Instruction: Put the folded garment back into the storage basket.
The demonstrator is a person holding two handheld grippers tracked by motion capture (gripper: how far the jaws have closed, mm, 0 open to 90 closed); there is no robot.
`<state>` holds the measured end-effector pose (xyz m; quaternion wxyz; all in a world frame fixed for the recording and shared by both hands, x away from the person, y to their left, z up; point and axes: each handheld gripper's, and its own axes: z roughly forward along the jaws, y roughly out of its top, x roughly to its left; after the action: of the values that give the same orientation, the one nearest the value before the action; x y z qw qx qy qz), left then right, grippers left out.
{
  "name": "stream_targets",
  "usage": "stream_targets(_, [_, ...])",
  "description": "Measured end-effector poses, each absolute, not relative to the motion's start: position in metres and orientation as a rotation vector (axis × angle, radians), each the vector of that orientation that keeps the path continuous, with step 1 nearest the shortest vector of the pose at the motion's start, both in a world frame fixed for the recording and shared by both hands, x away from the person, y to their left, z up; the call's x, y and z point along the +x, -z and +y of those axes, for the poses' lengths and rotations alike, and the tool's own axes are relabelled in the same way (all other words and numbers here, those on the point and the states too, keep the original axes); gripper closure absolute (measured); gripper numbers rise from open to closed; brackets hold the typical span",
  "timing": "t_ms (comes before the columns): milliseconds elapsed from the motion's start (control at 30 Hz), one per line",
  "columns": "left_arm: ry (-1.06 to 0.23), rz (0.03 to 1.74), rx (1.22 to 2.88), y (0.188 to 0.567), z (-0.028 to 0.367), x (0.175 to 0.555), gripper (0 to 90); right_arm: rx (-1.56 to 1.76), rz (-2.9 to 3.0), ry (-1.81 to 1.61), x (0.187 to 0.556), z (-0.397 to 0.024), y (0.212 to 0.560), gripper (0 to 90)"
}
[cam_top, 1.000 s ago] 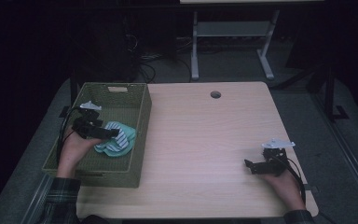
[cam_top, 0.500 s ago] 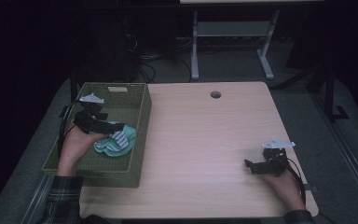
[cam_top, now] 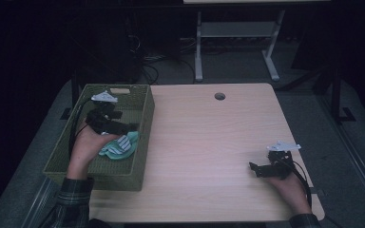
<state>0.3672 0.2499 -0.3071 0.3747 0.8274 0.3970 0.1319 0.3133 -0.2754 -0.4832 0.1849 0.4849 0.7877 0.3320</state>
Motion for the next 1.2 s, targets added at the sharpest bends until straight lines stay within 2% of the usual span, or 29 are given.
stream_targets(667, [-0.244, 0.858, 2.179, 0.321, 0.174, 0.370, 13.6, 1.365, 2.220, -0.936, 0.313, -0.275, 0.483, 1.9])
stream_targets(1200, [-0.220, 0.784, 2.155, 0.337, 0.136, 0.367, 13.6, 1.367, 2.220, -0.936, 0.313, -0.275, 0.483, 1.9])
